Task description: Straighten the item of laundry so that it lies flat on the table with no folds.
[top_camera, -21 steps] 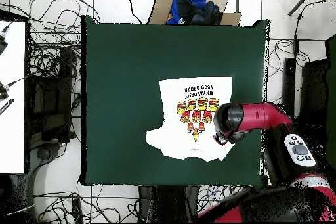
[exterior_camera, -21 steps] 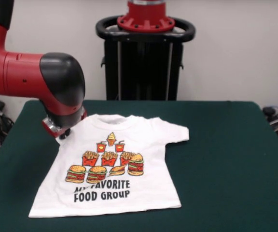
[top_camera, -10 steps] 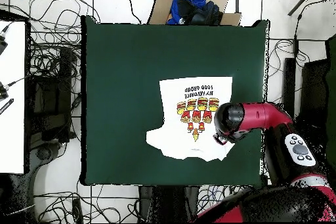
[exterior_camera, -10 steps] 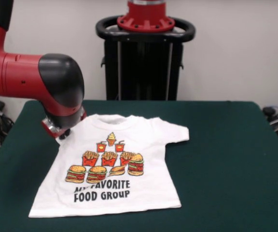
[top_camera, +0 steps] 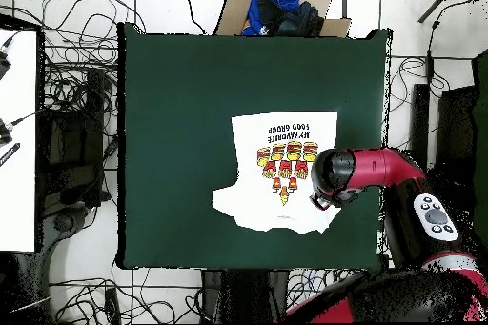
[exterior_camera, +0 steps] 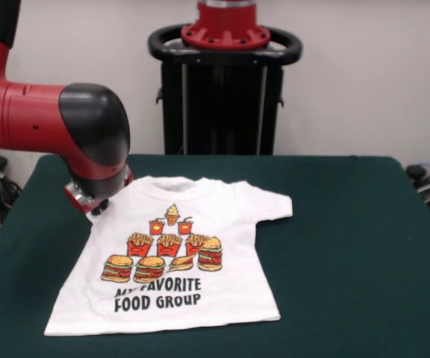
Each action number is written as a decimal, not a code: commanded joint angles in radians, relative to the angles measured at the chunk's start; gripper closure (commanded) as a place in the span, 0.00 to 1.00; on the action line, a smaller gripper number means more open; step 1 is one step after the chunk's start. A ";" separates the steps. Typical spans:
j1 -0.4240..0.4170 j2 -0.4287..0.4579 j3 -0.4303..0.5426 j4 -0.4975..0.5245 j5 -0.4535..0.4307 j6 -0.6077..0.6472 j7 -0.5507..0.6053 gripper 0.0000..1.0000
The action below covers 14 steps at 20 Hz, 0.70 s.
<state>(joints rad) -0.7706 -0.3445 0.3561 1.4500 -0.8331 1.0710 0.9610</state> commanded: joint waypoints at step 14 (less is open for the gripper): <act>0.002 0.099 -0.025 -0.141 -0.147 -0.085 -0.130 1.00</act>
<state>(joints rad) -0.7694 -0.3433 0.3559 1.4468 -0.8337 1.0753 0.9610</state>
